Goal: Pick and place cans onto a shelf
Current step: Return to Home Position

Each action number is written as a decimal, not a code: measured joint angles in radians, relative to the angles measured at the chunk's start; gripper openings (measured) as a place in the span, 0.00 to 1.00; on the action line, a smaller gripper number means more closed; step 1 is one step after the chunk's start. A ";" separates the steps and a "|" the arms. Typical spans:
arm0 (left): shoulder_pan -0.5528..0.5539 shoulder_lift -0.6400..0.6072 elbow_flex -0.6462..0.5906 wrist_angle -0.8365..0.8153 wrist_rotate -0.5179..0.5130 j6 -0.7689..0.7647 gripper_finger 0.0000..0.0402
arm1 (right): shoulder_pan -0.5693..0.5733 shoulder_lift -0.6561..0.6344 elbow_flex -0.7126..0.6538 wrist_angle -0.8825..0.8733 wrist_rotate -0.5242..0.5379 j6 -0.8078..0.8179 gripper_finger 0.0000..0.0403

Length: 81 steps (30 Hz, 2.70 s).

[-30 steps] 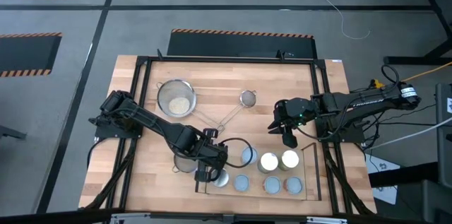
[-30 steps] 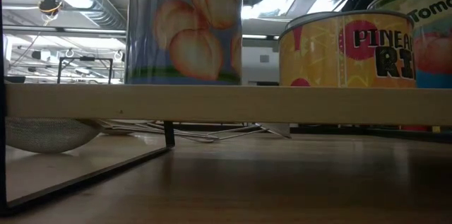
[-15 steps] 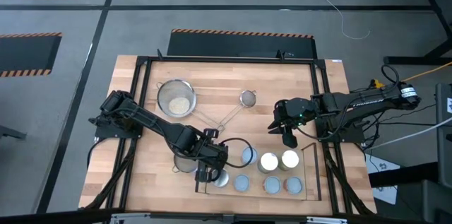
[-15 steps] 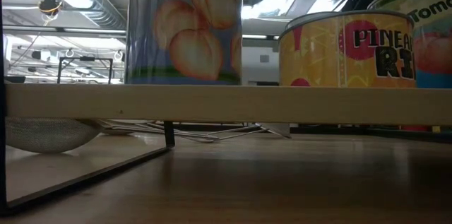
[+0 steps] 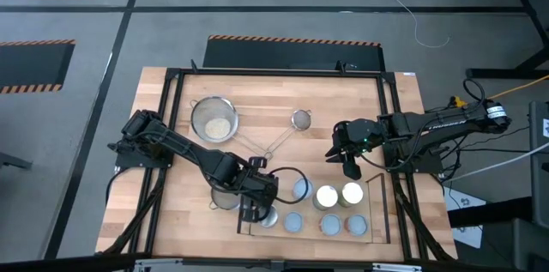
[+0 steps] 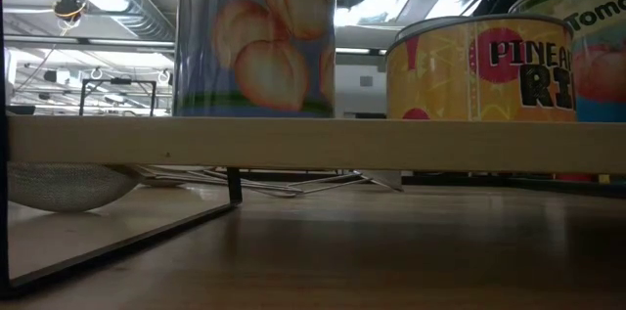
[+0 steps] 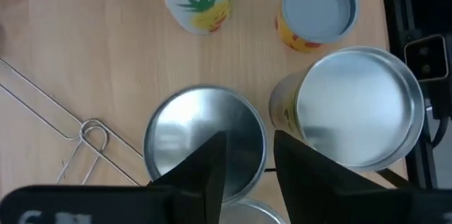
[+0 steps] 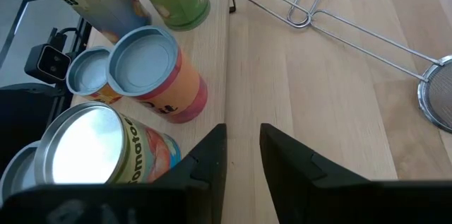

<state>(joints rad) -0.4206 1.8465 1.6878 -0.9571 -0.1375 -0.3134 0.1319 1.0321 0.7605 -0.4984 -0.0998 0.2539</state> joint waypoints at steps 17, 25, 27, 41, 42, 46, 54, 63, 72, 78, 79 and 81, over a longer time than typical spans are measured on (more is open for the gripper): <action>0.053 -0.118 0.215 0.110 -0.063 0.189 0.18 | 0.000 -0.001 0.000 -0.002 -0.001 0.004 0.22; 0.029 -0.377 0.321 -0.017 -0.143 0.375 0.17 | 0.000 0.000 0.000 -0.010 0.000 0.007 0.22; 0.009 -0.457 0.272 -0.041 -0.156 0.400 0.17 | 0.000 -0.001 0.000 -0.009 0.000 0.007 0.22; -0.009 -1.039 -0.743 0.594 -0.164 0.458 0.17 | 0.000 -0.001 0.000 -0.014 0.001 0.004 0.22; 0.001 -1.076 -0.801 0.636 -0.164 0.462 0.17 | 0.000 -0.001 0.000 -0.014 0.001 0.005 0.22; 0.042 -1.224 -0.990 0.752 -0.167 0.458 0.17 | 0.000 0.000 0.000 -0.014 0.001 0.002 0.22; 0.110 -1.506 -1.290 0.908 -0.131 0.452 0.17 | 0.000 0.000 0.000 -0.014 0.001 0.003 0.22; 0.171 -1.708 -1.512 1.007 -0.134 0.452 0.17 | 0.000 0.000 0.000 -0.014 0.001 0.001 0.22; 0.249 -1.811 -1.649 1.071 -0.097 0.447 0.17 | 0.000 0.000 0.000 -0.014 0.001 0.002 0.22; 0.300 -1.842 -1.680 1.065 -0.019 0.428 0.17 | 0.000 -0.021 0.000 0.021 -0.051 -0.001 0.22; 0.308 -1.842 -1.680 1.065 -0.012 0.428 0.17 | 0.000 -0.034 0.006 0.025 -0.081 -0.003 0.22; 0.323 -1.842 -1.680 1.069 0.000 0.428 0.17 | 0.000 -0.068 0.023 0.032 -0.133 -0.014 0.22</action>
<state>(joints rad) -0.0975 0.0044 0.0078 0.1121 -0.1374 0.1144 0.1318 0.9643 0.7835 -0.4664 -0.2331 0.2394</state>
